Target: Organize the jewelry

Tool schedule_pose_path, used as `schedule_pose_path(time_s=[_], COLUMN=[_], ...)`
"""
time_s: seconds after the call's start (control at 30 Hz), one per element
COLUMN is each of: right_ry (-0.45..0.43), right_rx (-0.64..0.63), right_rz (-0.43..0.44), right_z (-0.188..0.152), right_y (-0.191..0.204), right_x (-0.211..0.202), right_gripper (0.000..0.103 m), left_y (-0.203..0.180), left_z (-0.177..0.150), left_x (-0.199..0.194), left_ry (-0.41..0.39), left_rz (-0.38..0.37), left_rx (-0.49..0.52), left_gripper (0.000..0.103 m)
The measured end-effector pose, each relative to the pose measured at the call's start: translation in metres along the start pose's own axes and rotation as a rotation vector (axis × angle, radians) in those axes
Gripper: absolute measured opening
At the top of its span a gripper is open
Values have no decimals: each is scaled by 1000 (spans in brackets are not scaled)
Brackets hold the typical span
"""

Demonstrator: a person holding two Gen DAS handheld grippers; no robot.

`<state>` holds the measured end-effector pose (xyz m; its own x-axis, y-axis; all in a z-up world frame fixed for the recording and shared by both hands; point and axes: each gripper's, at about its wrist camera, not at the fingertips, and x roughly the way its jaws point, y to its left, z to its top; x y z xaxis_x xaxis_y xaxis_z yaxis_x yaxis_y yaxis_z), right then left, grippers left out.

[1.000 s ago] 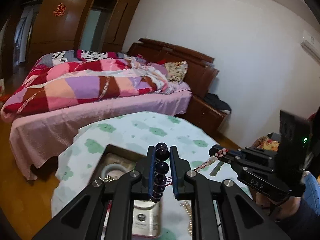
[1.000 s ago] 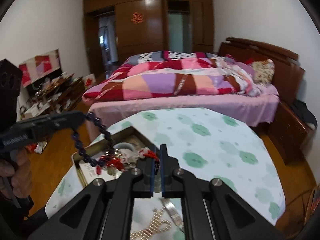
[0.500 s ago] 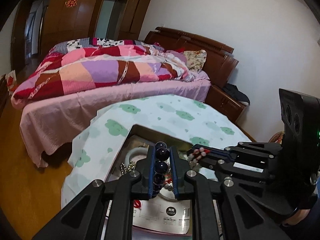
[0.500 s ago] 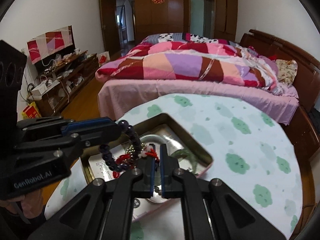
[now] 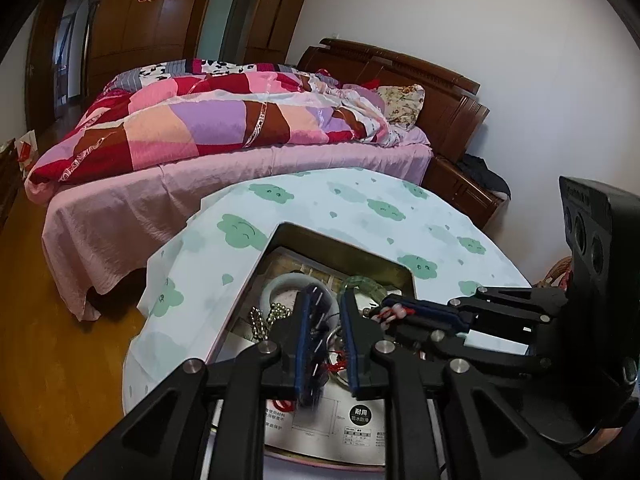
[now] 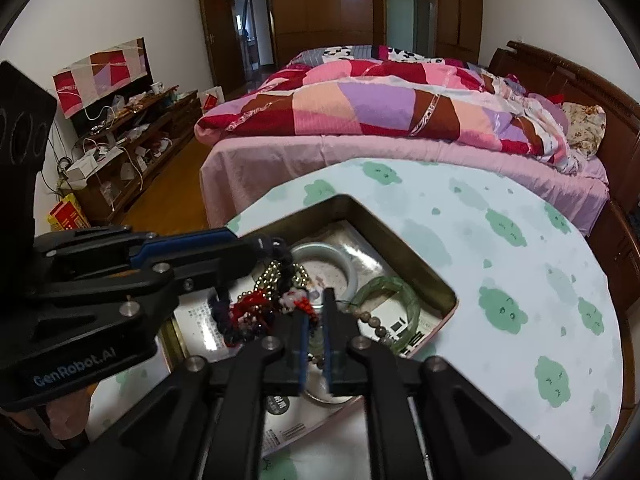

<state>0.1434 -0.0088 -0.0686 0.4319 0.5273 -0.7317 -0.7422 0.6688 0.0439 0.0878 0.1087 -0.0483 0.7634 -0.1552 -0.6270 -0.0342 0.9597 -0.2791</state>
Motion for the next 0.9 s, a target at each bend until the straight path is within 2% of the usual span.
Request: schedule_pose_path(time_s=[0.03, 0.1, 0.23, 0.43, 0.6, 0.73, 0.9], right_ry=[5, 1, -16, -39, -52, -48, -22], right_rx=[7, 24, 31, 86, 160, 257, 351], right_rz=[6, 17, 10, 5, -45, -100, -179], right_z=[-1, -4, -14, -32, -60, -87, -124], right_y=[-2, -4, -9, -27, -59, -91, -123], right_x=[0, -2, -15, -36, -63, -83, -99], right_gripper=[47, 72, 71, 79, 81, 82, 82], left_y=[0, 0, -1, -3, -26, -59, -102], left_z=[0, -2, -1, -5, -14, -27, -49], left_x=[-1, -9, -19, -22, -23, -18, 0], left_ry=[-1, -47, -61, -59, -65, -53, 17], left_rz=[5, 30, -2, 29, 63, 48, -14], left_rx=[-5, -18, -32, -33, 54, 149, 234], left_gripper=[54, 77, 79, 79, 79, 79, 79])
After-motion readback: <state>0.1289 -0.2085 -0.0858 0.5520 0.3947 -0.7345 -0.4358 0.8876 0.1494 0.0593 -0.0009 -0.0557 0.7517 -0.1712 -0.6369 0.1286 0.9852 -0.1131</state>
